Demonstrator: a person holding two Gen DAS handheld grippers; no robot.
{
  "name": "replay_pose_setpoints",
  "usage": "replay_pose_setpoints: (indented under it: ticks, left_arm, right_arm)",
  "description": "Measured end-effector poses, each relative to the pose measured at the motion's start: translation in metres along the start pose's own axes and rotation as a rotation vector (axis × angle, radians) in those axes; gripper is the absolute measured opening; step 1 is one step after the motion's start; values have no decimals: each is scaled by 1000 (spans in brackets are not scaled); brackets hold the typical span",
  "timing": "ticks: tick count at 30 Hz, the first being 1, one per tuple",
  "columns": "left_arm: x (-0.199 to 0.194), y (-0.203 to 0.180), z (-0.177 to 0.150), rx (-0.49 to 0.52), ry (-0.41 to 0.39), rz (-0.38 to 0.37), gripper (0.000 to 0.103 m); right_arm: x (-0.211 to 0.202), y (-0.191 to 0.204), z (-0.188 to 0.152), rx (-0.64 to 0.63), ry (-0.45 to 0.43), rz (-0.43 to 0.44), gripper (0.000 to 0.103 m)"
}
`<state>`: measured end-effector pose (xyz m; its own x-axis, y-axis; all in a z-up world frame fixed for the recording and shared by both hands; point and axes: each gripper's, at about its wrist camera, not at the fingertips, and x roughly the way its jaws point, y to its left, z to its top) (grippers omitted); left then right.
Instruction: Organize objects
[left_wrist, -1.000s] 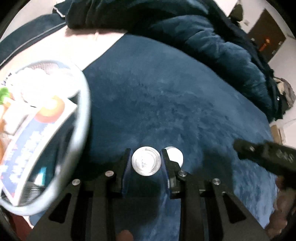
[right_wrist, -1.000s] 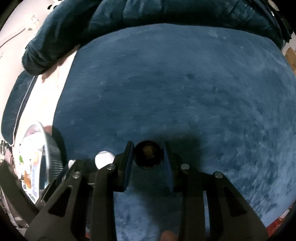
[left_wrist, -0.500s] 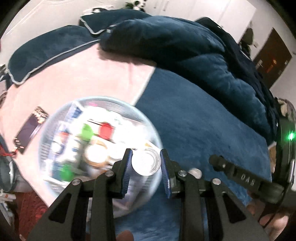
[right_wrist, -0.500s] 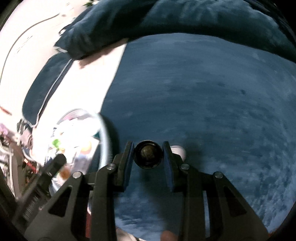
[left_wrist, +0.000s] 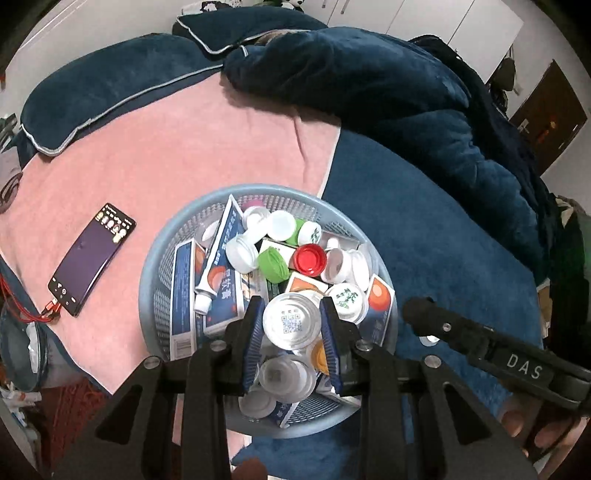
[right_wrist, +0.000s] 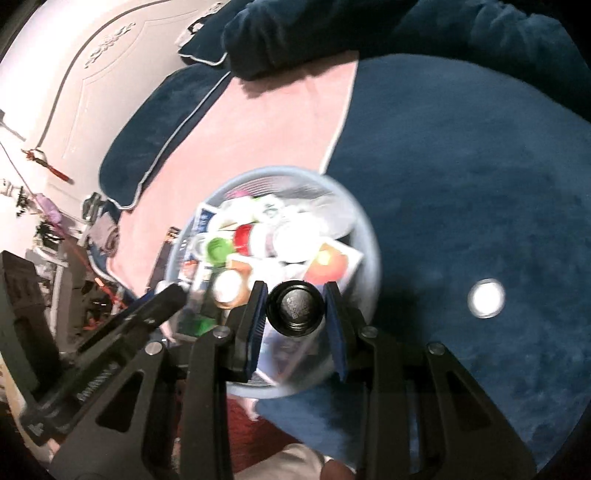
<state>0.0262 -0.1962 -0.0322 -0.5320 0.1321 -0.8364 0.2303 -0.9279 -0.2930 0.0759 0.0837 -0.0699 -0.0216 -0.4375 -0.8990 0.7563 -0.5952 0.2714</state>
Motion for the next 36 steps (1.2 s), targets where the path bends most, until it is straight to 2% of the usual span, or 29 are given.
replay_pose_setpoints:
  ticks: [8, 10, 12, 13, 14, 15, 16, 17, 20, 28, 36]
  left_arm:
    - [-3, 4, 1, 5, -34, 48, 32]
    - [-2, 6, 2, 4, -32, 63, 48]
    - [-4, 8, 3, 4, -33, 84, 86]
    - [-5, 8, 3, 4, -39, 91, 92]
    - [-8, 8, 3, 5, -50, 98, 96]
    - [-10, 8, 3, 5, -55, 106, 96]
    - [-10, 8, 4, 5, -58, 121, 98]
    - [-11, 7, 4, 8, -61, 139, 102]
    - [-11, 6, 4, 17, -62, 167, 102]
    - [-10, -4, 4, 39, -39, 169, 102]
    - [-11, -11, 2, 46, -28, 197, 102]
  right_arm:
    - [18, 5, 4, 74, 28, 112, 33]
    - [22, 2, 5, 100, 31, 147, 33]
    - [19, 1, 5, 108, 35, 149, 37]
    - [18, 1, 5, 106, 32, 141, 49]
    - [14, 2, 6, 94, 20, 128, 66]
    - [11, 2, 6, 83, 9, 118, 75]
    - [8, 1, 7, 75, -3, 113, 89]
    - [5, 0, 7, 70, -12, 111, 97]
    - [-2, -6, 8, 54, -16, 104, 100]
    - [-14, -33, 9, 64, -29, 61, 103]
    - [-15, -39, -4, 23, 14, 38, 103]
